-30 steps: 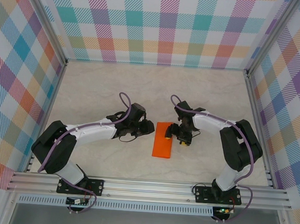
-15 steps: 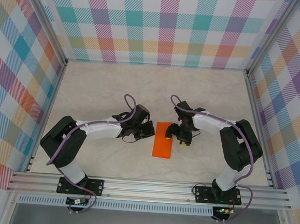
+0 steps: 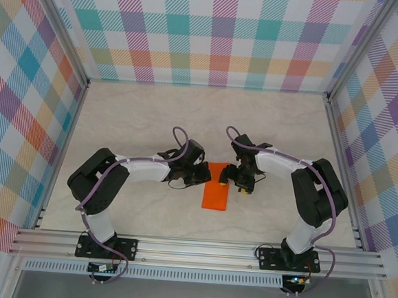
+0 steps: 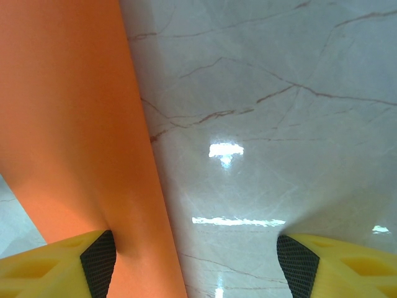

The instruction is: Fold a paper plane with a square sheet of paper (pick it up from the middle)

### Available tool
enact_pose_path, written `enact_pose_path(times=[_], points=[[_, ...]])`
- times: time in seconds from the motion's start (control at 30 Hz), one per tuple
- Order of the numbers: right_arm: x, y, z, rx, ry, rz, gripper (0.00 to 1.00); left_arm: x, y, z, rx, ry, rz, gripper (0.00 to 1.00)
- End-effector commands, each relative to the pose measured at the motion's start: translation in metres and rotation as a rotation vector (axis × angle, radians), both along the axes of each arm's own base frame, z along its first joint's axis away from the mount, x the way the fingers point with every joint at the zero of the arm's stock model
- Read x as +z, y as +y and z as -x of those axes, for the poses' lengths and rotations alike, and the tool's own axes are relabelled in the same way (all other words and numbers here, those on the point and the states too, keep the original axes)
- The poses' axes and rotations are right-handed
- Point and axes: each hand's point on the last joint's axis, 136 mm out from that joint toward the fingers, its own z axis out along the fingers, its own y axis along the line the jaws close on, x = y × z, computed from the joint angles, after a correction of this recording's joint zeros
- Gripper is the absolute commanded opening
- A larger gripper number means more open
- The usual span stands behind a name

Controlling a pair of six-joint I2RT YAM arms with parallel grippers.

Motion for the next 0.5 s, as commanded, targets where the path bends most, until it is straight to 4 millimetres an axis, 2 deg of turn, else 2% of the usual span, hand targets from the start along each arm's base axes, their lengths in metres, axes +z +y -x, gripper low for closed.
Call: enact_pose_path(times=[0.0, 0.17, 0.47], points=[[-0.032, -0.037, 0.014, -0.012, 0.06, 0.183, 0.75, 0.002, -0.018, 0.003, -0.029, 0.007, 0.031, 0.0], [-0.032, -0.038, 0.016, -0.013, 0.065, 0.182, 0.75, -0.017, -0.019, 0.008, -0.034, 0.045, -0.006, 0.0], [-0.026, -0.032, 0.014, -0.012, 0.06, 0.157, 0.75, -0.047, -0.002, 0.02, -0.037, 0.101, -0.107, 0.0]])
